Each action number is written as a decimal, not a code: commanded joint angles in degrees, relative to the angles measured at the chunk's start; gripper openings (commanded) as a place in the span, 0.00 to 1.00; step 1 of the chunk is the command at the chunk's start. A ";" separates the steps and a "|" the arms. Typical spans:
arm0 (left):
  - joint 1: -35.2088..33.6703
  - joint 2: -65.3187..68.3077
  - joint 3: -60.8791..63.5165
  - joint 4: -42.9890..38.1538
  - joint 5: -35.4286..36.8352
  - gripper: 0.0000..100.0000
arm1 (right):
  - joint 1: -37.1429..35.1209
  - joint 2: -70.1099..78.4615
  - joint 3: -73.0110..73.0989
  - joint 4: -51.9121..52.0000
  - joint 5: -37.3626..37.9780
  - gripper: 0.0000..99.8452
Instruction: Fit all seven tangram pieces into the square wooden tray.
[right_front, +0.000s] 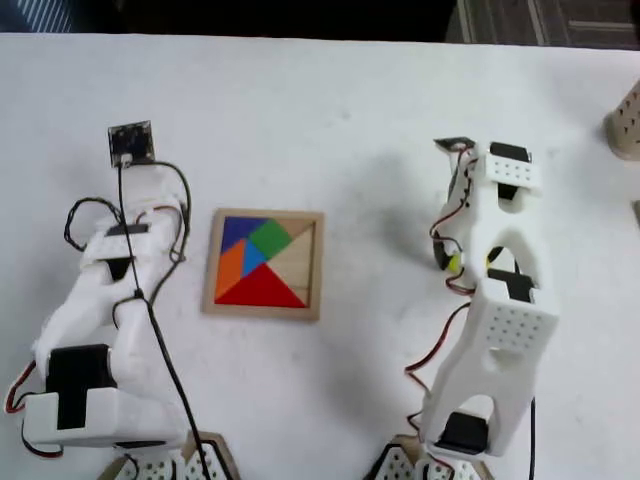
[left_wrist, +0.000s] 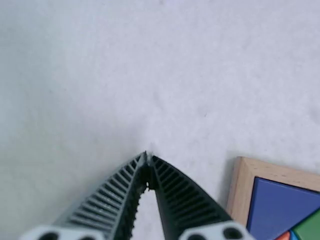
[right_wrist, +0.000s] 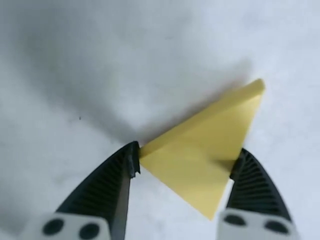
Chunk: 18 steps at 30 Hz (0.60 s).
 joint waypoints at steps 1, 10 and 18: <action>-0.57 -0.22 -2.81 -0.09 0.35 0.03 | 0.66 -6.46 -0.62 0.04 -1.14 0.15; -0.57 -0.22 -2.81 -0.09 0.35 0.03 | 0.40 -13.93 -0.62 5.23 -1.41 0.15; -0.66 -0.22 -2.81 -0.09 0.35 0.03 | -5.32 -20.00 -0.70 11.21 -2.73 0.15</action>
